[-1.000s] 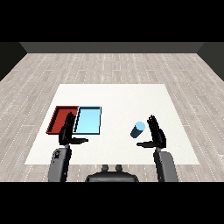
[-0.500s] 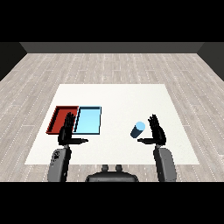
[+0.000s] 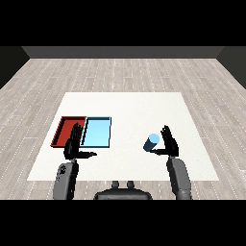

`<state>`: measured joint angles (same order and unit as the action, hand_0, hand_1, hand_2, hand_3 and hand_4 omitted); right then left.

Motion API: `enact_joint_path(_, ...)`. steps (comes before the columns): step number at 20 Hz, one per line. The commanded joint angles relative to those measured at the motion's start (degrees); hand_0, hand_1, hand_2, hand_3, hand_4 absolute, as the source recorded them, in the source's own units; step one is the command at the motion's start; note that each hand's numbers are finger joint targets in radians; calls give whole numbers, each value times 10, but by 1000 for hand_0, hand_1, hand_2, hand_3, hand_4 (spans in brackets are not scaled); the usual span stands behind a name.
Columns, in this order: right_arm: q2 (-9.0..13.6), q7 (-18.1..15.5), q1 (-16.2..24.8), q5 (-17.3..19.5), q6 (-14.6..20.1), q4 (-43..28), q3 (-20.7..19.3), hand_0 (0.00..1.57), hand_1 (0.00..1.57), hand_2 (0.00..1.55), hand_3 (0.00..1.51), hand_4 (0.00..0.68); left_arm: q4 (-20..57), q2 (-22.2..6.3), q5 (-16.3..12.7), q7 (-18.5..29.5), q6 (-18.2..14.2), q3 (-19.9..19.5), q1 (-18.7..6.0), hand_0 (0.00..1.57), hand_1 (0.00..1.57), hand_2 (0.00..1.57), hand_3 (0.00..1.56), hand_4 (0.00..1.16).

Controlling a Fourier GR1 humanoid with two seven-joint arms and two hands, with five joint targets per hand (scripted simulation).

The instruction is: Pick the blue can and put it in the blue box

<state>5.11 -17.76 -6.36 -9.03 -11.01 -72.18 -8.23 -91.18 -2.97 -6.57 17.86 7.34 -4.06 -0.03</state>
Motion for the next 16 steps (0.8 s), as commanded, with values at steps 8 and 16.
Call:
enact_joint_path(8,-24,-12,-86,-17,12,123,-1,0,0,0,0,0,-17,-12,-13,-11,2,-15,6,0,0,0,0,0)
enact_joint_path(16,-18,-1,-102,-22,40,135,2,0,0,0,0,0,-10,-18,-16,-46,-7,-19,-51,0,0,0,0,0)
